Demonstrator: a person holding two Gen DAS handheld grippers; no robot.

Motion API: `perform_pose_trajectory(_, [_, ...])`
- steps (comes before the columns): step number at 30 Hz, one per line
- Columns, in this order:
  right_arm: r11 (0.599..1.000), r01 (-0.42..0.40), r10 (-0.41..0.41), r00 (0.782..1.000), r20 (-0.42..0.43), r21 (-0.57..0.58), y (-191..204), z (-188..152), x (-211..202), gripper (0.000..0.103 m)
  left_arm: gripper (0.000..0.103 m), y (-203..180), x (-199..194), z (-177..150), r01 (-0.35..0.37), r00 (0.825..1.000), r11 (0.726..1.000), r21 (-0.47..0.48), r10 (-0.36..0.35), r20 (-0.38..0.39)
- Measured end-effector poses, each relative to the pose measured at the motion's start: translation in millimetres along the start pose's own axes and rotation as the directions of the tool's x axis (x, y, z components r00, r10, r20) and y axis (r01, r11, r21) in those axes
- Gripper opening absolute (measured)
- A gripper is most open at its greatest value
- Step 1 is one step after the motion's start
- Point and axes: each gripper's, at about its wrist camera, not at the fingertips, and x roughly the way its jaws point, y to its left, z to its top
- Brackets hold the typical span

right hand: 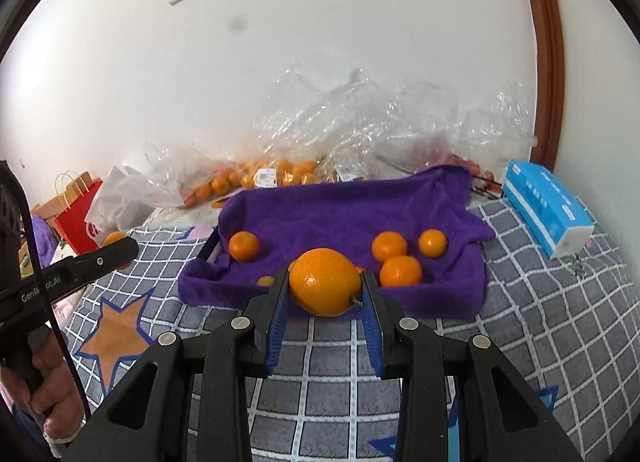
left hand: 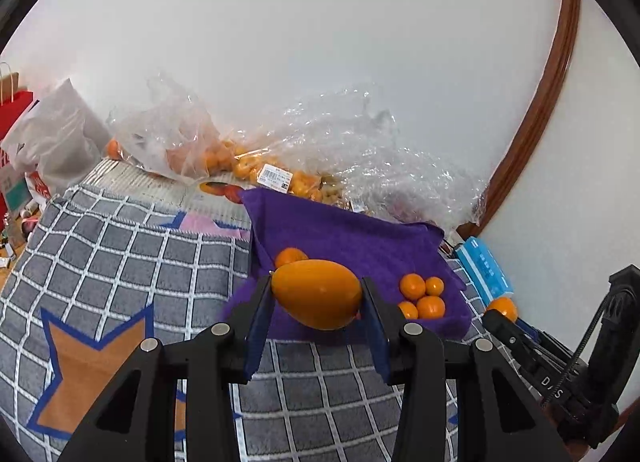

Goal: Organize fruits
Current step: 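Carry the orange with the right tool while the left tool carries the oblong citrus over the towel, then open the right tool to drop the orange while the left tool releases the oblong citrus onto the towel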

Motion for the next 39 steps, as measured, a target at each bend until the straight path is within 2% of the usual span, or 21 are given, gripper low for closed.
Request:
perform_pose_trajectory(15, [1.0,0.012,-0.013,0.999,0.044,0.015,-14,45,21,0.034,0.041,3,22,32,-0.031,0.999,1.0,-0.003,0.031,-0.015])
perform_pose_trajectory(18, [1.0,0.009,-0.01,0.998,0.056,0.016,-17,53,24,0.034,0.041,5,26,39,-0.056,0.998,0.998,0.007,0.056,-0.012])
perform_pose_trajectory(24, [1.0,0.02,-0.021,0.999,0.05,0.019,-28,67,34,0.034,0.041,13,32,51,-0.058,0.998,0.998,-0.027,0.058,-0.013])
perform_pose_trajectory(29, [1.0,0.024,-0.025,0.999,0.02,0.013,-35,69,54,0.034,0.041,12,53,49,-0.054,0.997,0.998,-0.027,0.053,-0.055])
perform_pose_trajectory(39, [1.0,-0.005,0.006,0.997,-0.082,0.009,-37,51,111,0.034,0.041,4,96,29,-0.038,0.99,0.999,-0.008,0.036,-0.137])
